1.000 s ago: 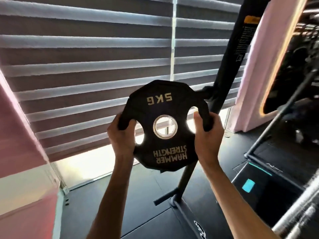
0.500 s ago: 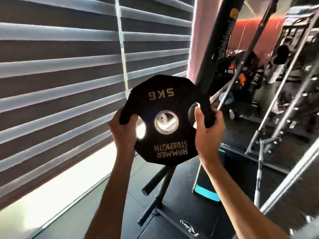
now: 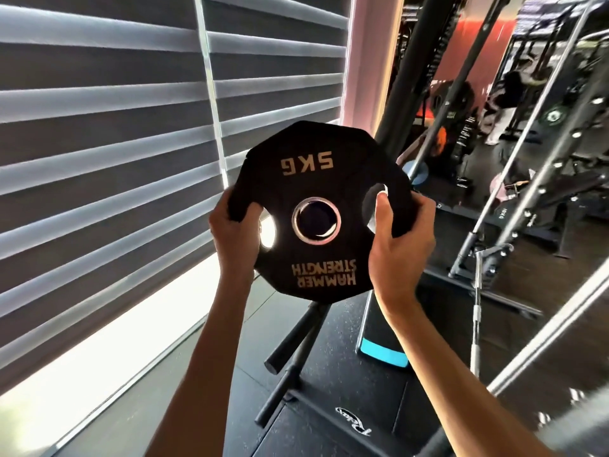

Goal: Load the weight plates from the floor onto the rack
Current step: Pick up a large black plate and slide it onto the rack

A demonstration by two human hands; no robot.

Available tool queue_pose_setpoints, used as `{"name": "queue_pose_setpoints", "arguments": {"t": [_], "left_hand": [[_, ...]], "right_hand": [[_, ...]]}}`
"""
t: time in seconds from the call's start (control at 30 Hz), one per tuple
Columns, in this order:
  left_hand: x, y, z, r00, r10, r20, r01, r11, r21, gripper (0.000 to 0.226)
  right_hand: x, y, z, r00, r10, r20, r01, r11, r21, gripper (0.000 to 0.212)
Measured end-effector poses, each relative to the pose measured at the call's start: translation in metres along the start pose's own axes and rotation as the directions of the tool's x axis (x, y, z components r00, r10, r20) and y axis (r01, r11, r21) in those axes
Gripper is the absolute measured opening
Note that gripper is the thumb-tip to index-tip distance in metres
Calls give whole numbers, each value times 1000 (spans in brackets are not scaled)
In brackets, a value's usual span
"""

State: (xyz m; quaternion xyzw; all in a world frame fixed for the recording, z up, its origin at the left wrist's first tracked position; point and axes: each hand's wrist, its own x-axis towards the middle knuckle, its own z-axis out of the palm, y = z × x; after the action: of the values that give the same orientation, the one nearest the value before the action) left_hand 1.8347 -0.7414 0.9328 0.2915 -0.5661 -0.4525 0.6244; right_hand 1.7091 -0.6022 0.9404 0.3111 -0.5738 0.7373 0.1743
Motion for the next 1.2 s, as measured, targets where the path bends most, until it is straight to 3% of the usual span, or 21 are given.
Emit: {"name": "queue_pose_setpoints", "arguments": {"t": [0.3, 0.5, 0.67, 0.83, 1.03, 1.2], "left_hand": [[19, -27, 17, 991, 29, 133, -28, 1000, -13, 38], [39, -39, 43, 967, -22, 252, 24, 1000, -6, 26], [54, -37, 76, 915, -110, 388, 114, 993, 14, 59], [81, -50, 109, 840, -194, 506, 180, 981, 78, 77], [102, -64, 136, 777, -224, 589, 155, 974, 166, 79], [135, -125, 151, 783, -210, 585, 82, 968, 239, 83]], "right_hand": [[-1, 8, -4, 980, -196, 37, 199, 972, -127, 40], [21, 29, -1, 969, -237, 62, 245, 946, -213, 49], [50, 60, 0, 948, -307, 86, 317, 885, -341, 63], [78, 81, 3, 971, -228, 72, 237, 874, -425, 73], [103, 98, 4, 982, -135, 133, 182, 861, -474, 80], [105, 95, 2, 982, -96, 161, 161, 870, -466, 78]]}}
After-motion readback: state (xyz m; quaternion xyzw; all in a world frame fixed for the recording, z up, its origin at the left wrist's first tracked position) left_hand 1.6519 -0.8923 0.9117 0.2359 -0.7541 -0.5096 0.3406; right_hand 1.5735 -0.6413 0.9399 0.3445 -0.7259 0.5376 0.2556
